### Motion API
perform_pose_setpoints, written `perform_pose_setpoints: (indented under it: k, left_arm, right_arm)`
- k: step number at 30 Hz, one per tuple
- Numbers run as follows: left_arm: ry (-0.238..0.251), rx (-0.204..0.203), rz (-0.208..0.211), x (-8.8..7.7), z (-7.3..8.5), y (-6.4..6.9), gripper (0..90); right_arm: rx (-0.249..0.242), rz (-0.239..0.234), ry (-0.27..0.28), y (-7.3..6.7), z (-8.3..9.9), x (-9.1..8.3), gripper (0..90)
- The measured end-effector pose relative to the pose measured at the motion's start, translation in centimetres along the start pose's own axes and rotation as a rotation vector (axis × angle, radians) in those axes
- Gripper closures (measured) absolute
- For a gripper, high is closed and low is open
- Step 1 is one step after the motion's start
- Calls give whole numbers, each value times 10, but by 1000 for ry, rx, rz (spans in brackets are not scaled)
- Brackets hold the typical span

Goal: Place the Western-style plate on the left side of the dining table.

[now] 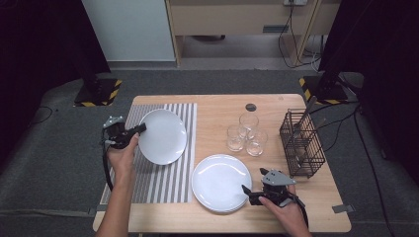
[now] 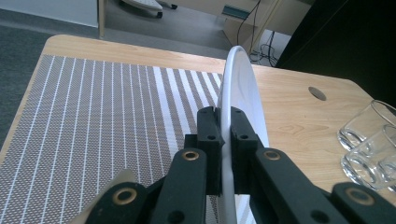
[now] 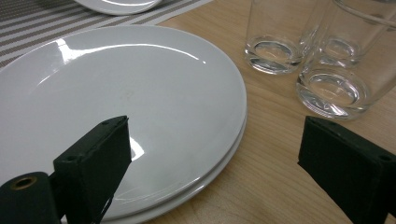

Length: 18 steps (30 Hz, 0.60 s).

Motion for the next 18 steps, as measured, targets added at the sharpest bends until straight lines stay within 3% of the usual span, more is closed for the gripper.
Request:
perform_pose_setpoints:
  k: [18]
  left_arm:
    - [1,-18,1,-1,4,-9,857]
  right_arm:
    - [-5,0,-5,-1,1,1,93]
Point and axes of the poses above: each handheld gripper's, and its own axes: x roughly forward along the jaws, z roughly out of its underside, y roughly to its right, the point moved 3 cm from there along x, roughly forward along the jaws, and after that the axes turned 1 degree about -z, right-handed, at the moved point
